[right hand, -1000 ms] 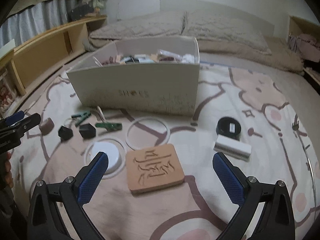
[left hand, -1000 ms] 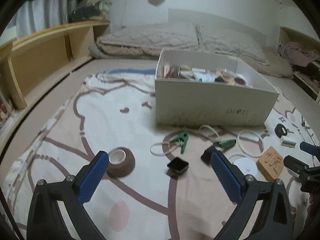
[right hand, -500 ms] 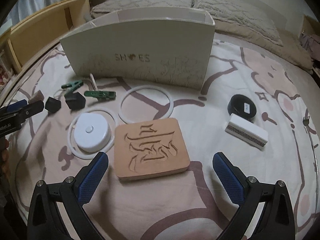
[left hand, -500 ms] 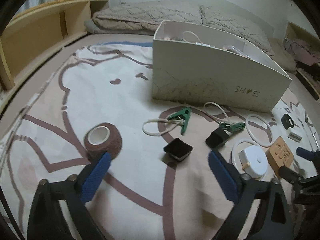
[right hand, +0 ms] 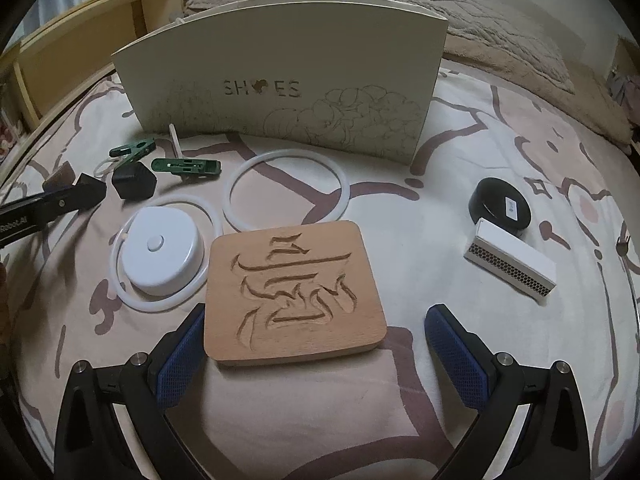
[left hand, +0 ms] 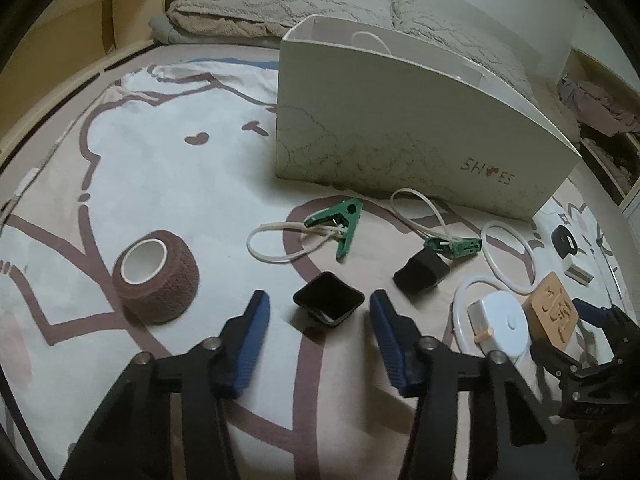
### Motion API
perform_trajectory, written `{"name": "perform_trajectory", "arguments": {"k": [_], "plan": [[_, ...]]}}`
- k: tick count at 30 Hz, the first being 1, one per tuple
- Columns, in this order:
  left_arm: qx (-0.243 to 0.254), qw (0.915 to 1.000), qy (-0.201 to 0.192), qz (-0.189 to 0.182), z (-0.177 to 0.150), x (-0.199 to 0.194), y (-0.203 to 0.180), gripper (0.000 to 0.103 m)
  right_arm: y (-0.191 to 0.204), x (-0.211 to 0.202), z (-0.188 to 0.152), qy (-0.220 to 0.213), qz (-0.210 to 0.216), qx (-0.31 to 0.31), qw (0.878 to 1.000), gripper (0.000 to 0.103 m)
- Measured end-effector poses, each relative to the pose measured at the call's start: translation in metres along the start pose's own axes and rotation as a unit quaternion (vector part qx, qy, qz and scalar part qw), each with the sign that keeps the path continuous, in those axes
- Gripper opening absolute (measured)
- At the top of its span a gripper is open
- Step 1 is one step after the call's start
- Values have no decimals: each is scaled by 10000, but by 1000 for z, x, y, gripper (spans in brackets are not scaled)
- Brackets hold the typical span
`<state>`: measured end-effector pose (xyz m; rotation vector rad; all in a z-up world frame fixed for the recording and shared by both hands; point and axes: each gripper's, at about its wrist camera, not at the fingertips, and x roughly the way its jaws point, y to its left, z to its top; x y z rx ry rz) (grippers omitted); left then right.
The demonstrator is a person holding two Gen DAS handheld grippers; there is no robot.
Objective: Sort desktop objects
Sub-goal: 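Lower the right tool to the carved wooden block while the left tool approaches the black clip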
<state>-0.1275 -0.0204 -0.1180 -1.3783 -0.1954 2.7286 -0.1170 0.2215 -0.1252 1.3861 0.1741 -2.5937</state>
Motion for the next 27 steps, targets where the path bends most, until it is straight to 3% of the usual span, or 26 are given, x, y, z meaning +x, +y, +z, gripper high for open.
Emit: {"name": "perform_trajectory", "arguments": {"k": [3, 11, 17, 24, 27], "plan": [[-79, 9999, 13, -88, 0, 0, 3, 33, 0, 0, 1, 17, 36, 17, 10000, 103], [-179, 9998, 51, -116, -1, -9, 7, 33, 4, -2, 3, 72, 246, -102, 9996, 103], [115, 9997, 171, -125, -10, -24, 2, 33, 12, -11, 1, 52, 823, -326, 9961, 103], [285, 9988, 365, -157, -22, -32, 2, 33, 5, -22, -5, 258, 1579, 135, 9870, 103], [345, 9985, 393, -148, -24, -31, 0, 33, 8, -24, -5, 236, 1363, 207, 9902, 103]]}}
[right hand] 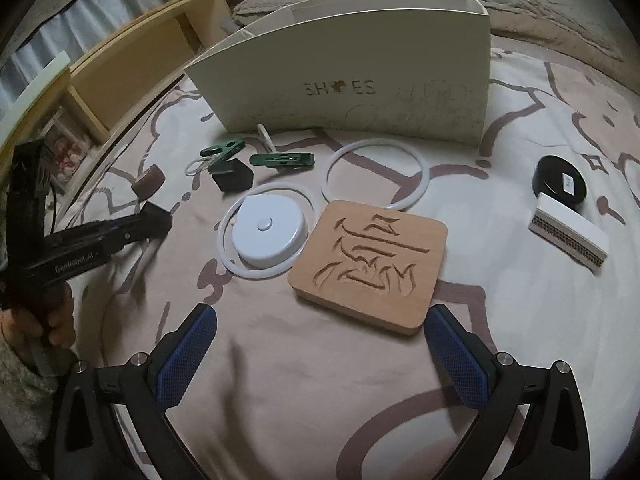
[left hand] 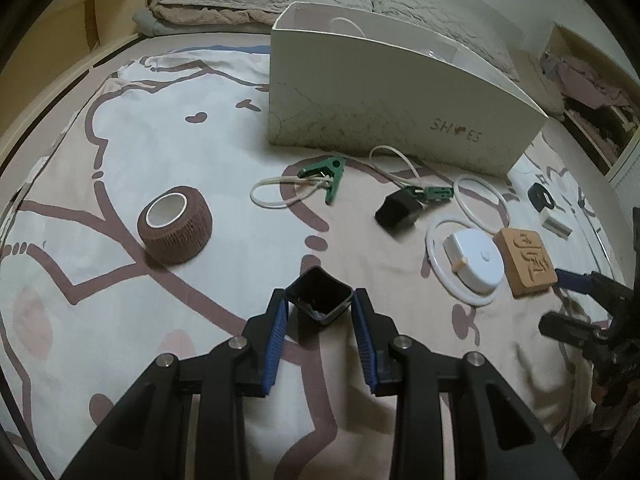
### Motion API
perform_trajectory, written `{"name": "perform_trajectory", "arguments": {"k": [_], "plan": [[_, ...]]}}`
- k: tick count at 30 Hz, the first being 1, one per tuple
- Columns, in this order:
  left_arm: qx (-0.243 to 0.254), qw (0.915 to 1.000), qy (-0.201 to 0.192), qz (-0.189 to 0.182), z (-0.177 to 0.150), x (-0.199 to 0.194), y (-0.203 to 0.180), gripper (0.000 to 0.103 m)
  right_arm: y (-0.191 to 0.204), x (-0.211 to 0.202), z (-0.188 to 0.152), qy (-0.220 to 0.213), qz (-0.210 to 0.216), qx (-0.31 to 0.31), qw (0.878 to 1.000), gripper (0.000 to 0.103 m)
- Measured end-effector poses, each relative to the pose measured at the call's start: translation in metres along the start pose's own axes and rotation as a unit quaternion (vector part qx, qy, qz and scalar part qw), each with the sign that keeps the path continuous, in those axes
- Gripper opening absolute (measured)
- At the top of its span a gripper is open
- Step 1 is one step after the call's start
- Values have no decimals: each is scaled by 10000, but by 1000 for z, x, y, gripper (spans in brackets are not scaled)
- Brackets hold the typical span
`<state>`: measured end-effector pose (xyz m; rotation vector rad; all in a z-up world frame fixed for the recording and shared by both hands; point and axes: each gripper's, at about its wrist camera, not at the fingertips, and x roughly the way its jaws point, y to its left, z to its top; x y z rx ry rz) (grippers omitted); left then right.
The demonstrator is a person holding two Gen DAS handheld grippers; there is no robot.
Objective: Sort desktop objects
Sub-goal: 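Lower the right tool to the carved wooden block while the left tool approaches the black clip, then grasp the wooden block with the right tool while the left tool grasps the black square clip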
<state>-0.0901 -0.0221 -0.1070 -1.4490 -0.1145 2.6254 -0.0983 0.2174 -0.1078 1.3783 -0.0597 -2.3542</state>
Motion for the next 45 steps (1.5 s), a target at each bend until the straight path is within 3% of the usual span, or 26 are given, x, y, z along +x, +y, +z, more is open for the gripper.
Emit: {"name": "perform_trajectory", "arguments": {"k": [3, 11, 13, 15, 33, 45], "plan": [[50, 10000, 18, 11, 0, 2, -3, 33, -2, 8, 4, 26, -470, 115, 9988, 103], [165, 9998, 81, 105, -3, 7, -9, 33, -7, 19, 10, -86, -834, 731, 9938, 93], [187, 9997, 94, 136, -4, 8, -10, 33, -6, 21, 12, -132, -970, 840, 9917, 83], [179, 9997, 96, 135, -4, 8, -10, 33, -4, 23, 13, -132, -1108, 783, 9907, 81], [-98, 9996, 169, 212, -3, 11, -6, 33, 3, 30, 14, -210, -1633, 547, 9848, 80], [-194, 9997, 81, 128, -2, 6, -2, 32, -1, 23, 12, -271, -1495, 725, 9857, 78]]}}
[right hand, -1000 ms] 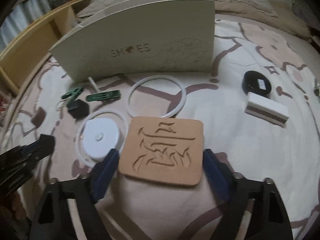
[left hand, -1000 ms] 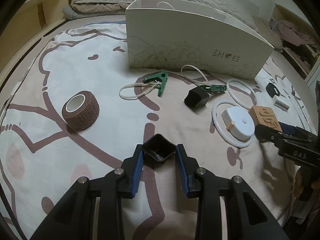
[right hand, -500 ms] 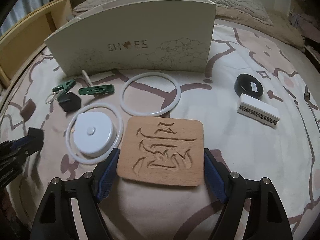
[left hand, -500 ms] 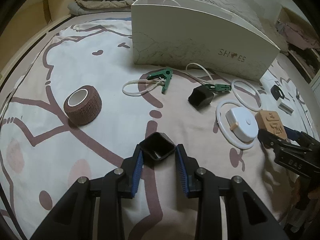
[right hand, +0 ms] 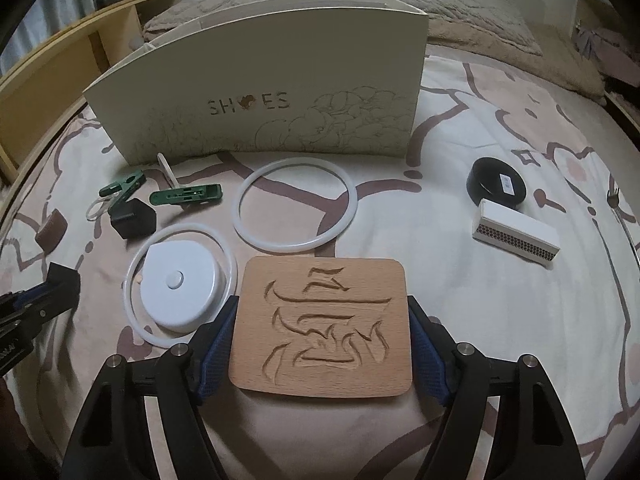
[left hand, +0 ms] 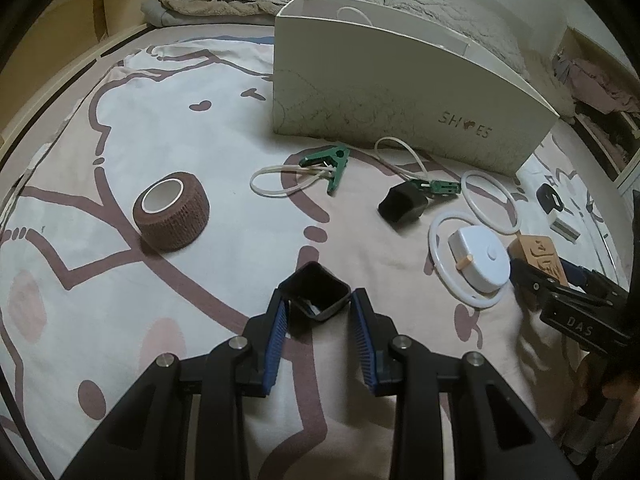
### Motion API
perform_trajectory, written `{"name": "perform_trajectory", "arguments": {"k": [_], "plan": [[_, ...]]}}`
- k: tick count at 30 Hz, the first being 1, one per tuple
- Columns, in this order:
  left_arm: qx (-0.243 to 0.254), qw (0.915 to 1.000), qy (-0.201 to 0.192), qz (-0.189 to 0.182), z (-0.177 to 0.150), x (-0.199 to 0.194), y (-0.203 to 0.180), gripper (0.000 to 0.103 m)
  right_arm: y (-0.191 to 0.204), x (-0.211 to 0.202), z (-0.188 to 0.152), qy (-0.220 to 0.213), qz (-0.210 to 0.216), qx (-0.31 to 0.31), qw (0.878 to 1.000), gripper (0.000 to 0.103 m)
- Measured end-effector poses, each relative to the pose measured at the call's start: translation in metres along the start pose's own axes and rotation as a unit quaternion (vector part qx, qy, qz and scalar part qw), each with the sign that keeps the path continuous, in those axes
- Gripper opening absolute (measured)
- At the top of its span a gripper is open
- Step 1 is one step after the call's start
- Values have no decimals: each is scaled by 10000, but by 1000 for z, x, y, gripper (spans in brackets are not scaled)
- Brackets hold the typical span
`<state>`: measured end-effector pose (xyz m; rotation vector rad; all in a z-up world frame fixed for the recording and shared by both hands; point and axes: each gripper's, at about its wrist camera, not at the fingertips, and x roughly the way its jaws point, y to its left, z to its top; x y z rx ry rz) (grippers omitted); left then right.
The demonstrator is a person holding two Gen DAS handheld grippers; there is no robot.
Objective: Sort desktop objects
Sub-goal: 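Grasp the wooden block with the right tool while the left tool grasps the black square clip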
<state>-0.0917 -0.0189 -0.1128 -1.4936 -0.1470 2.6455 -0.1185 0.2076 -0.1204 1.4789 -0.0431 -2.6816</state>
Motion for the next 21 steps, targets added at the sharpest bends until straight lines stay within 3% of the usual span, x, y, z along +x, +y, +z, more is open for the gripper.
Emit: {"name": "perform_trajectory", "arguments": {"k": [12, 21], "plan": [[-21, 9998, -183, -59, 2, -10, 0, 32, -9, -14, 4, -144, 232, 337, 9991, 78], [162, 9985, -491, 176, 5, -21, -4, 32, 0, -30, 3, -296, 545, 273, 9977, 78]]}}
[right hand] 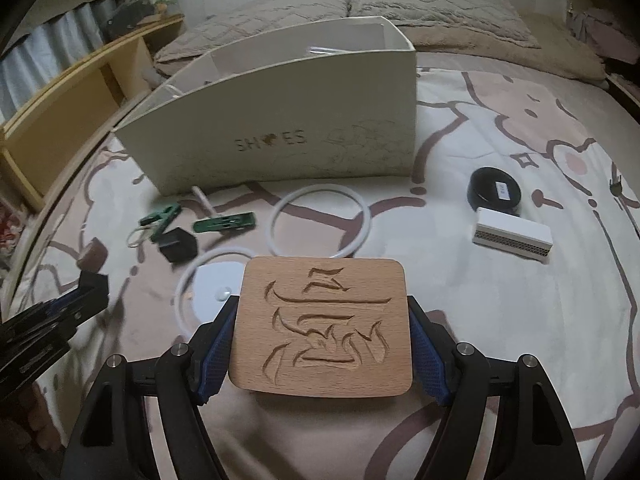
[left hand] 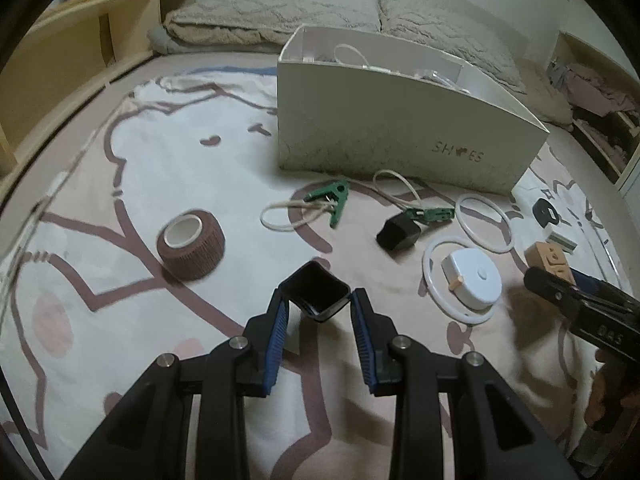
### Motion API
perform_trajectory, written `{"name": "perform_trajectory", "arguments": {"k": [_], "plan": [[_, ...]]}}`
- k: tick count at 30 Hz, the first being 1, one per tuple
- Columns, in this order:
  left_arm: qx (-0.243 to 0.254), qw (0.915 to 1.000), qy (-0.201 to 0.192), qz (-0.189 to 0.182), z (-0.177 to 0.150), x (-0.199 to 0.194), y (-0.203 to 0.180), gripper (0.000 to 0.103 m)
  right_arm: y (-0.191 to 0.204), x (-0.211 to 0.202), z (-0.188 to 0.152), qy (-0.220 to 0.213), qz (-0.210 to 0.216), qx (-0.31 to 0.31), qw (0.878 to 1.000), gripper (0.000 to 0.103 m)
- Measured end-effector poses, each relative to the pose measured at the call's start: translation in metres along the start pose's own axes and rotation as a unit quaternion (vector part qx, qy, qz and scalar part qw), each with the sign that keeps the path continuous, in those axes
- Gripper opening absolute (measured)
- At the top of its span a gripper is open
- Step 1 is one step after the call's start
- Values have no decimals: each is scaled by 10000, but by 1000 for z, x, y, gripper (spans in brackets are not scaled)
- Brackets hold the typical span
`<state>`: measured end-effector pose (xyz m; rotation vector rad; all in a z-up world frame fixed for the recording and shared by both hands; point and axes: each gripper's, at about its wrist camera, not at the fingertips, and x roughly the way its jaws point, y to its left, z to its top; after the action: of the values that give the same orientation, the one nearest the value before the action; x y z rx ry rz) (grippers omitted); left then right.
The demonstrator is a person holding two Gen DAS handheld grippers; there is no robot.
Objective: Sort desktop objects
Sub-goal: 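Grasp the wooden block with the right tool while the left tool grasps the black square clip, then lift and carry the wooden block and black clip over the shoe box with both tools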
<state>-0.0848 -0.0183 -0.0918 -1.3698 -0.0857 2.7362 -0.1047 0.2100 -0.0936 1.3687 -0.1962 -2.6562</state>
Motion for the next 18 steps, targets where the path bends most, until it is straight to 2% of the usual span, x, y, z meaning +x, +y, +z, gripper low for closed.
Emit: {"name": "perform_trajectory", "arguments": {"k": [9, 18], "plan": [[-54, 9999, -92, -60, 3, -5, 2, 32, 9, -18, -3, -121, 201, -113, 9997, 78], [-9, 9985, -529, -126, 24, -20, 0, 32, 8, -35, 3, -318, 363, -116, 9988, 78]]}}
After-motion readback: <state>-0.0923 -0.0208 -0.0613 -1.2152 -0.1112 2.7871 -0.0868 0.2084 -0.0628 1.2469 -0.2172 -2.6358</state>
